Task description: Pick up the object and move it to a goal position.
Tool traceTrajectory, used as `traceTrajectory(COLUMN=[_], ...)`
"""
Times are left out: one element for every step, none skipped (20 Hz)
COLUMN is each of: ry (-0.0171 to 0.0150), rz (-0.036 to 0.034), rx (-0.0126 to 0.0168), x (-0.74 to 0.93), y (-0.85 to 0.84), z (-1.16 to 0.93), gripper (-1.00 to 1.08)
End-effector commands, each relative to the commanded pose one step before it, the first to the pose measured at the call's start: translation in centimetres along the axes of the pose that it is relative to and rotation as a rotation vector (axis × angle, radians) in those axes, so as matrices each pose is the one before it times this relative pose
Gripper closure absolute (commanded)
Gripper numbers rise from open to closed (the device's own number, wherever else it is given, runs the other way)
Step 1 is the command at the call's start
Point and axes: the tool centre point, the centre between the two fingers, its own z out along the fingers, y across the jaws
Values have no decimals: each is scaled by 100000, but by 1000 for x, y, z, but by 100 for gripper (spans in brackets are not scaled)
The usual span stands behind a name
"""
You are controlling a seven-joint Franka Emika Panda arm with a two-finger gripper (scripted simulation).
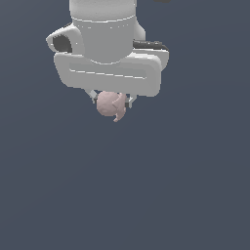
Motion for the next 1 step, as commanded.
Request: traceTrajectory(ry=[0], rz=[-15], rx=[4], x=[31], y=[-14], z=[-25], gripper=[108])
